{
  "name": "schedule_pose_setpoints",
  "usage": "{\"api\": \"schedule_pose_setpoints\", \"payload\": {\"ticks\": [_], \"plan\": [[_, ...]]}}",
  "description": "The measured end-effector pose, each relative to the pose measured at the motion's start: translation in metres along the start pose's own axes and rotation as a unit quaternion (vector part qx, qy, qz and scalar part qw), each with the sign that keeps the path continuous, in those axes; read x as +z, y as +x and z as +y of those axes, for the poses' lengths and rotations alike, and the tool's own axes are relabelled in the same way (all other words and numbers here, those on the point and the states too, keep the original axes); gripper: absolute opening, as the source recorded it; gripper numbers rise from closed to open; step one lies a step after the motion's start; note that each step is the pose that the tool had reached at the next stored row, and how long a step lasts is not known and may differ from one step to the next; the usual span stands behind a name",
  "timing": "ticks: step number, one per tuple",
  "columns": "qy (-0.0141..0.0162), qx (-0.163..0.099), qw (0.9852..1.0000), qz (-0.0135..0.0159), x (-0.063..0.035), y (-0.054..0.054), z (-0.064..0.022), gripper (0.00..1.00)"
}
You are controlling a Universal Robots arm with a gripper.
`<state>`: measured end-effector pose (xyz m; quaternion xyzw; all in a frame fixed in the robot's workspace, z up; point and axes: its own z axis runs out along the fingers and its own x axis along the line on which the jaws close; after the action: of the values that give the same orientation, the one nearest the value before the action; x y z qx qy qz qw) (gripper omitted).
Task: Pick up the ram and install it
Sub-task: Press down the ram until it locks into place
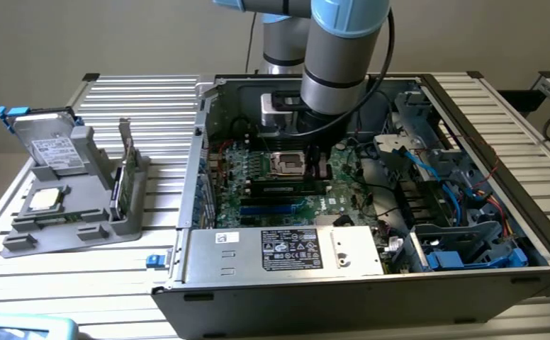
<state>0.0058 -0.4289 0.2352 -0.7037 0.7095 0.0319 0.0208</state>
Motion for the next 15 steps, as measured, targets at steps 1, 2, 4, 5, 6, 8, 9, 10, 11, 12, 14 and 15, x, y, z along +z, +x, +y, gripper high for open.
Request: {"api": "schedule_pose_setpoints", "payload": {"ticks": [1, 2, 4, 5, 6, 8, 9, 10, 11, 12, 14, 15], "plan": [[-0.0001, -0.002, 1.0, 0.0, 0.001, 0.0001, -0.0001, 0.11], [-0.0003, -0.004, 1.0, -0.0002, 0.0025, 0.0002, -0.0002, 0.11], [-0.0005, -0.007, 1.0, -0.0004, 0.0054, 0.0004, -0.0002, 0.11], [-0.0006, -0.009, 1.0, -0.0003, 0.0067, 0.0005, -0.0002, 0.11], [-0.0008, -0.01, 0.9999, -0.0001, 0.0073, 0.0005, -0.0003, 0.11], [-0.0011, -0.013, 0.9999, 0.0, 0.0074, 0.0005, -0.0002, 0.11], [-0.0011, -0.014, 0.9999, -0.0001, 0.0075, 0.0004, -0.0002, 0.11], [-0.0012, -0.016, 0.9999, -0.0003, 0.0076, 0.0004, -0.0003, 0.11], [-0.0013, -0.018, 0.9998, -0.0002, 0.0076, 0.0004, -0.0003, 0.11], [-0.0015, -0.02, 0.9998, -0.0002, 0.0076, 0.0004, -0.0003, 0.11], [-0.0018, -0.023, 0.9997, -0.0001, 0.0085, 0.0004, -0.0004, 0.11], [-0.0018, -0.024, 0.9997, -0.0002, 0.0092, 0.0005, -0.0005, 0.11]]}}
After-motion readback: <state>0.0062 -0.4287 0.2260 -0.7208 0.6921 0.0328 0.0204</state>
